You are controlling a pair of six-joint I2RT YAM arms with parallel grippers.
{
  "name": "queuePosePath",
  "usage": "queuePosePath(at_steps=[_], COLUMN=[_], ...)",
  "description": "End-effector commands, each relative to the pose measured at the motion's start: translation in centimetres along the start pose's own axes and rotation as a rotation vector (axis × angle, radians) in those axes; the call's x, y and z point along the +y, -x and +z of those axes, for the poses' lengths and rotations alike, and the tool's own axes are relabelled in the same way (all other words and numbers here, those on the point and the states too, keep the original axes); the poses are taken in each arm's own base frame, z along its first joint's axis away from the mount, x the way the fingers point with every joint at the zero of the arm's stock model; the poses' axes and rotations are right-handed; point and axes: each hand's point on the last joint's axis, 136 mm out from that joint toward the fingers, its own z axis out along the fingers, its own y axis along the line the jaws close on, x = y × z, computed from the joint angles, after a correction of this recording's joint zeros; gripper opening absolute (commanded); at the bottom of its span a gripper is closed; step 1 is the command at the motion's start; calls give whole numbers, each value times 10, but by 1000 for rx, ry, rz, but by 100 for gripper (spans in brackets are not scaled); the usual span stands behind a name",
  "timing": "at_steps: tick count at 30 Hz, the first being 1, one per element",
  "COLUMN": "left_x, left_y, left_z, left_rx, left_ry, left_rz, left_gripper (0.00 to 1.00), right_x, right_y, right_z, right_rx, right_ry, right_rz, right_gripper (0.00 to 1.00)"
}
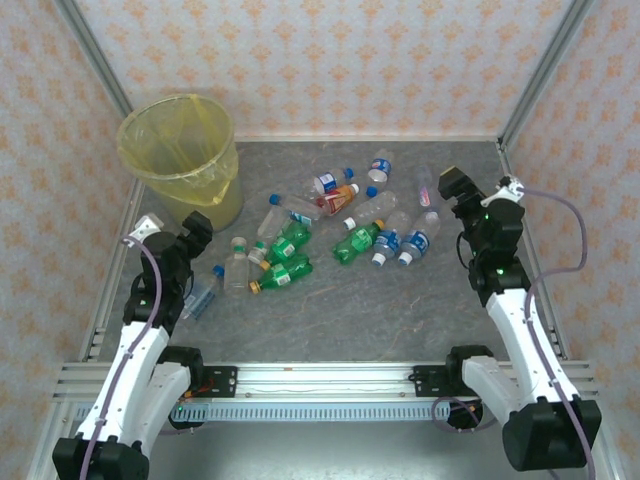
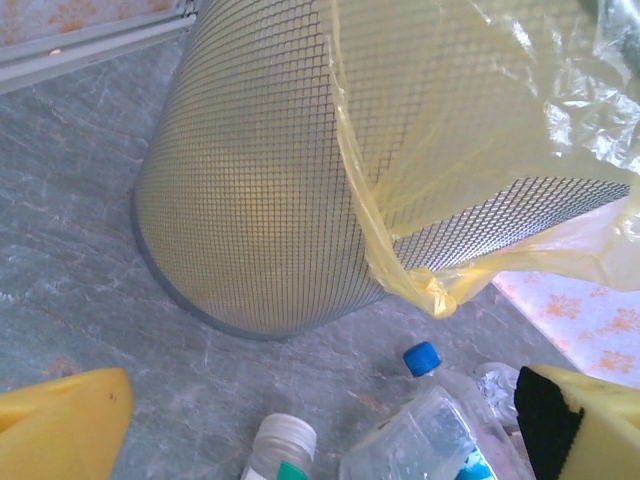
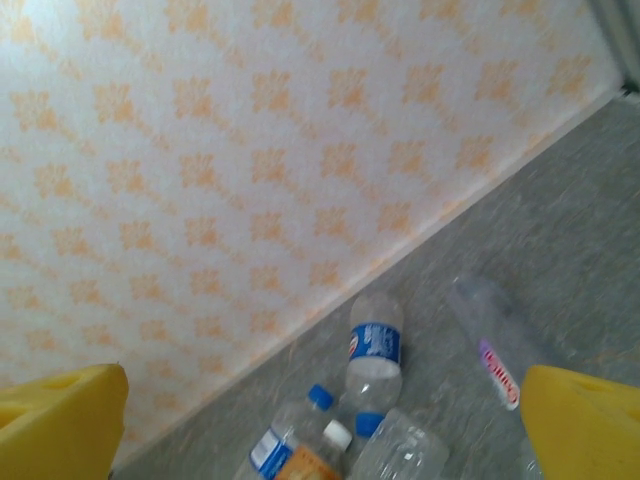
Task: Put the plastic bottles in the bin
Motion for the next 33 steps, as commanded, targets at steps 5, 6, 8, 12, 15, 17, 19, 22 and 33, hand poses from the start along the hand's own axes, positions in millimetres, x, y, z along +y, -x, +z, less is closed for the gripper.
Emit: queuePosePath(at_steps=[5, 6, 8, 12, 15, 17, 19, 22, 33], left_x=[27, 39, 63, 90, 93, 96, 97, 101, 136], left_y=[-2, -3, -8, -21, -25, -27, -29, -36, -72], left_z=[-25, -28, -33, -35, -29, -25, -20, -9, 1], left_rx=[46, 48, 53, 76, 94, 99, 117, 167, 321], left_ry=[158, 222, 342, 476, 499, 519, 524, 506, 545], left_rz=[-36, -42, -50, -65, -71, -63, -75, -94, -202], left_gripper=[99, 99, 99, 99, 99, 99, 99, 99, 99], right_x=[52, 59, 70, 95, 113, 123, 131, 143, 162], right_y=[-28, -30, -34, -45, -58, -68, -79, -92, -103], right_z=[2, 3, 4, 1, -2, -3, -4, -7, -9], right_rx=[219, 240, 268, 318, 353, 379, 408, 439, 465], right_ry=[113, 124, 140, 183, 221, 235, 248, 271, 313], right_rz=[-2, -4, -11, -27, -41, -57, -69, -91, -121], right_gripper=[100, 100, 100, 100, 100, 100, 100, 100, 100])
